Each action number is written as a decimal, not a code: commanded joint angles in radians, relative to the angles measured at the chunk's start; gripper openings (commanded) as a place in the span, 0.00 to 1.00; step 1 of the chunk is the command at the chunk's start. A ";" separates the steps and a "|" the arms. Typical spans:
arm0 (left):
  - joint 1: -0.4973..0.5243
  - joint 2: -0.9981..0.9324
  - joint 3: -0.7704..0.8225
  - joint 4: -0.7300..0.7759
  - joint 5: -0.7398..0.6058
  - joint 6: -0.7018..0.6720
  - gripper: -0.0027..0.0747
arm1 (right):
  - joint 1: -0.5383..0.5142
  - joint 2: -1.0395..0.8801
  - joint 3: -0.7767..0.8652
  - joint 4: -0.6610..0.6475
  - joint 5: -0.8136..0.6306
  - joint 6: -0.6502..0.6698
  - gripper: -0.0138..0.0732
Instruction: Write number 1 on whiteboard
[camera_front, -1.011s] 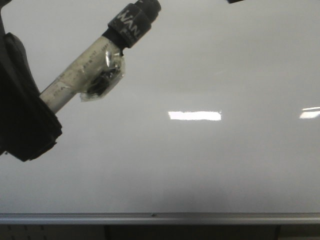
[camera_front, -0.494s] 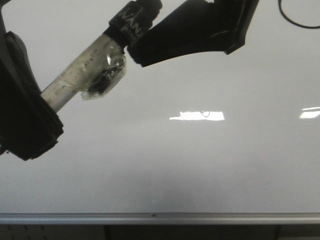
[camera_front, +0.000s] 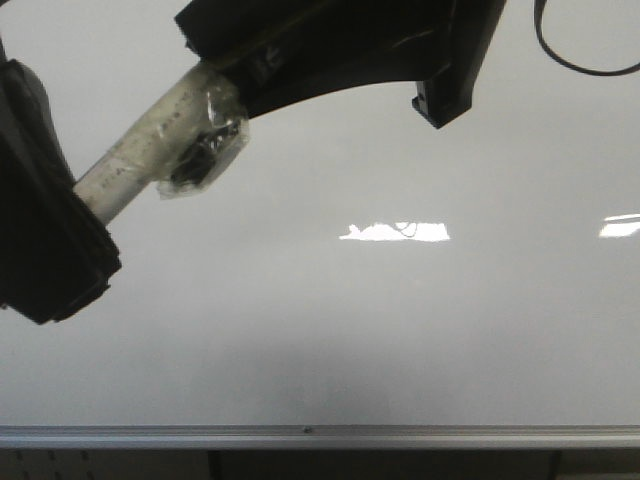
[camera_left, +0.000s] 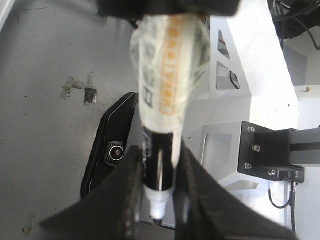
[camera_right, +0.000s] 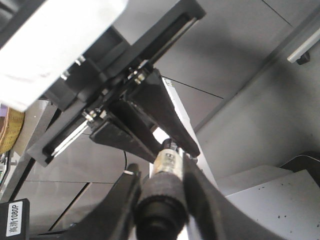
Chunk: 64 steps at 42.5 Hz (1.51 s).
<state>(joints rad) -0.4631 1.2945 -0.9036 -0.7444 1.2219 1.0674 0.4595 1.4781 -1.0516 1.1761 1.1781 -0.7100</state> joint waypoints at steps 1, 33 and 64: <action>-0.007 -0.024 -0.030 -0.061 0.052 -0.001 0.01 | 0.000 -0.030 -0.033 0.085 0.090 -0.017 0.19; -0.007 -0.024 -0.066 -0.147 -0.004 -0.001 0.81 | -0.022 -0.183 -0.011 -0.197 -0.095 0.106 0.06; 0.006 -0.029 -0.172 -0.088 -0.174 -0.059 0.01 | -0.033 -0.669 0.389 -0.554 -0.967 0.337 0.06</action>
<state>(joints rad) -0.4631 1.2945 -1.0440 -0.7971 1.1205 1.0567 0.4317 0.8132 -0.6380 0.6111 0.3382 -0.3748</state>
